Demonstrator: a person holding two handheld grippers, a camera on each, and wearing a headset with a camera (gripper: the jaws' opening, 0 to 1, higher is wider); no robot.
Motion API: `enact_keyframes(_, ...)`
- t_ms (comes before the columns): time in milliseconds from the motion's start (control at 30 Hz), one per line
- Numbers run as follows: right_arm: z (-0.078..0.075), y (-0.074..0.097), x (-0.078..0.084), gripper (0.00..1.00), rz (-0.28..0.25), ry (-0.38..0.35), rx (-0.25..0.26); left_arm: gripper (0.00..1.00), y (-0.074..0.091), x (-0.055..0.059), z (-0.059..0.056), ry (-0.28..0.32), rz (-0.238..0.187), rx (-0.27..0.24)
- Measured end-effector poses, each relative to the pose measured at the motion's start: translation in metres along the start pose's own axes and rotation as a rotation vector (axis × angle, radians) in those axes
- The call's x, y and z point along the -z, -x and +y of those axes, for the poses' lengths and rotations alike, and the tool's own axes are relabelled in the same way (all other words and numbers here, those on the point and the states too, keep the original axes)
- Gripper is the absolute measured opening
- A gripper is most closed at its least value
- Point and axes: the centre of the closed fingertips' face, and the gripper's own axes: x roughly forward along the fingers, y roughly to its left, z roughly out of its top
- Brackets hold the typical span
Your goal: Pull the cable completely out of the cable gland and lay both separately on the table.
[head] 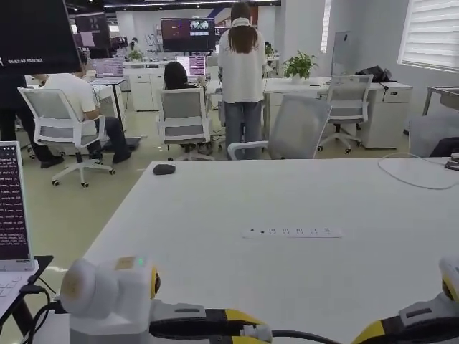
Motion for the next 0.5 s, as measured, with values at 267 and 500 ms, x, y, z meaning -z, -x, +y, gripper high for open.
enact_keyframes(267,0.014,0.0,-0.05,0.2,-0.105,0.054,-0.053,0.16,-0.005,-0.004,0.003,-0.002,-0.003,-0.006)
enact_keyframes(500,0.029,-0.019,-0.084,0.2,-0.15,0.136,-0.1,0.16,-0.012,-0.005,-0.001,-0.002,-0.003,0.009)
